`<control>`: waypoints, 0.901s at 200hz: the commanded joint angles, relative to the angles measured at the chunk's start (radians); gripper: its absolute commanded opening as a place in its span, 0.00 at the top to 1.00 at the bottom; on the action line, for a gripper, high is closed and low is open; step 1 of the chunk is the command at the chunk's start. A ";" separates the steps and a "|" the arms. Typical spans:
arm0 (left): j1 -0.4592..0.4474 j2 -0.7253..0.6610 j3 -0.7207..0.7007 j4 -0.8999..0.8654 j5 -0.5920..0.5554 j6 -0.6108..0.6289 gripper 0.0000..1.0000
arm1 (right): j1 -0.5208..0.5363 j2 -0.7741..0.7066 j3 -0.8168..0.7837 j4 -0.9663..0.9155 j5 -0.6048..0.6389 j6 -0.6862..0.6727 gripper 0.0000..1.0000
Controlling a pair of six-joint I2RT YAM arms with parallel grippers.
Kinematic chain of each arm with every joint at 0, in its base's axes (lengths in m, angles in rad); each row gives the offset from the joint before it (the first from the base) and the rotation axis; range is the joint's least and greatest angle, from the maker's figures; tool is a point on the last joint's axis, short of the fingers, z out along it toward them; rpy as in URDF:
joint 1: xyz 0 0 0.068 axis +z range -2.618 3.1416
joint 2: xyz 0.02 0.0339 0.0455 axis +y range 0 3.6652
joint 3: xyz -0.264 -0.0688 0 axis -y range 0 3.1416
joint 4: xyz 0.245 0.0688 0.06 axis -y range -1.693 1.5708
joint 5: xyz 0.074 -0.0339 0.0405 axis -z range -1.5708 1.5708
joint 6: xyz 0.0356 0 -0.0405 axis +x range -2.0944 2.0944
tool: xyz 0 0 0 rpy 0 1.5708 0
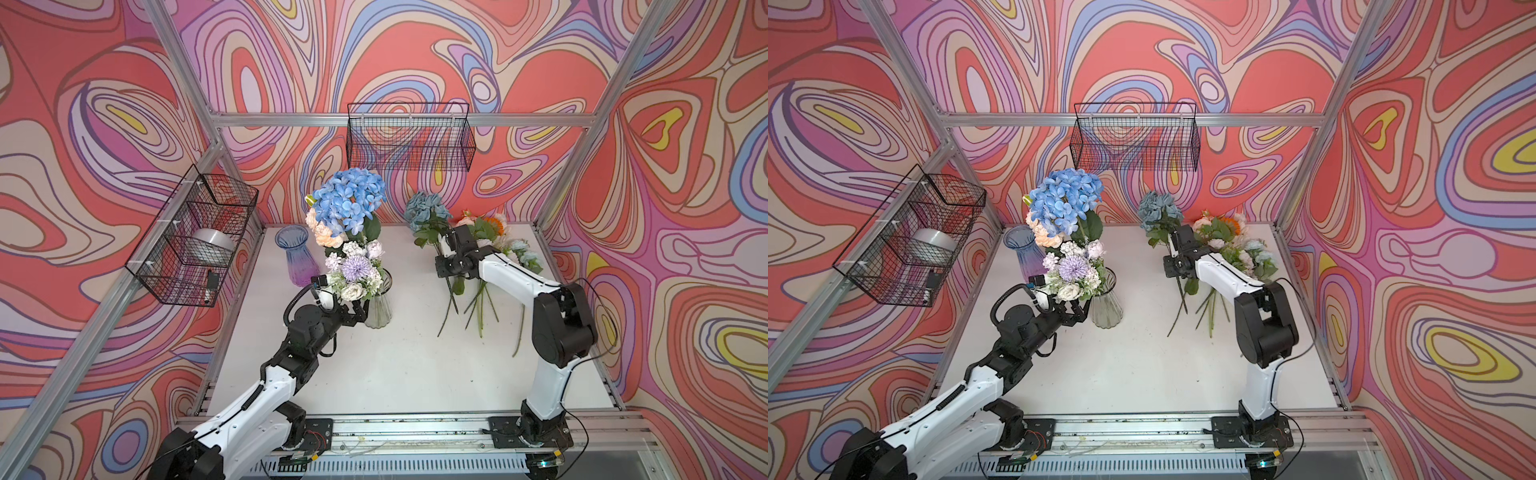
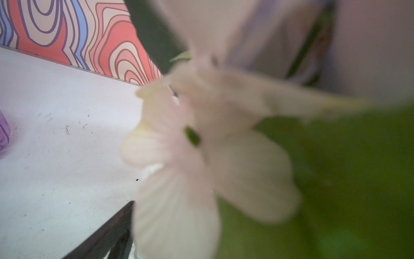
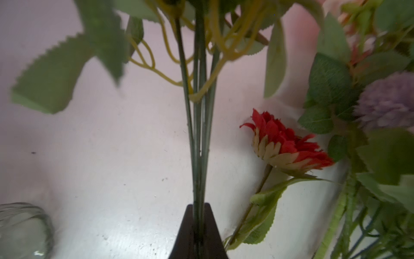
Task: Arrange flowers in a vase
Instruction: Pick up the flower from the top-center of the table.
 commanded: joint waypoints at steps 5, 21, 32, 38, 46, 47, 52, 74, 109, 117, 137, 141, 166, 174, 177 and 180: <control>-0.006 -0.022 0.028 0.008 -0.012 0.002 0.00 | -0.007 -0.137 -0.092 0.238 -0.061 0.039 1.00; -0.006 -0.024 0.028 0.009 -0.013 0.001 0.00 | -0.007 -0.217 -0.167 0.342 -0.051 0.055 1.00; -0.006 -0.025 0.027 0.009 -0.013 0.002 0.00 | -0.007 -0.266 -0.213 0.401 -0.044 0.061 1.00; -0.007 -0.026 0.027 0.010 -0.013 0.000 0.00 | -0.008 -0.290 -0.237 0.432 -0.040 0.064 1.00; -0.007 -0.026 0.027 0.010 -0.012 -0.001 0.00 | -0.007 -0.323 -0.270 0.474 -0.035 0.071 1.00; -0.007 -0.026 0.026 0.010 -0.012 0.000 0.00 | -0.008 -0.325 -0.275 0.479 -0.034 0.071 1.00; -0.008 -0.026 0.026 0.010 -0.014 0.000 0.00 | -0.007 -0.346 -0.295 0.504 -0.027 0.073 1.00; -0.007 -0.029 0.023 0.012 -0.014 -0.002 0.00 | -0.007 -0.417 -0.371 0.568 0.032 0.100 1.00; -0.007 -0.035 0.022 0.012 -0.012 -0.003 0.00 | -0.008 -0.474 -0.437 0.563 0.080 0.095 1.00; -0.007 -0.035 0.023 0.012 -0.013 -0.004 0.00 | -0.007 -0.477 -0.452 0.559 0.083 0.096 1.00; -0.007 -0.036 0.023 0.012 -0.012 -0.005 0.00 | -0.007 -0.482 -0.483 0.544 0.086 0.099 1.00; -0.007 -0.035 0.022 0.012 -0.011 -0.007 0.00 | -0.006 -0.483 -0.488 0.540 0.088 0.098 1.00; -0.008 -0.033 0.023 0.012 -0.009 -0.009 0.00 | -0.006 -0.488 -0.509 0.511 0.096 0.077 1.00; -0.008 -0.032 0.023 0.012 -0.010 -0.011 0.00 | -0.007 -0.488 -0.511 0.499 0.094 0.071 1.00; -0.008 -0.032 0.024 0.013 -0.010 -0.010 0.00 | -0.008 -0.487 -0.513 0.496 0.093 0.068 1.00; -0.009 -0.031 0.024 0.014 -0.011 -0.011 0.00 | -0.008 -0.486 -0.514 0.491 0.093 0.065 1.00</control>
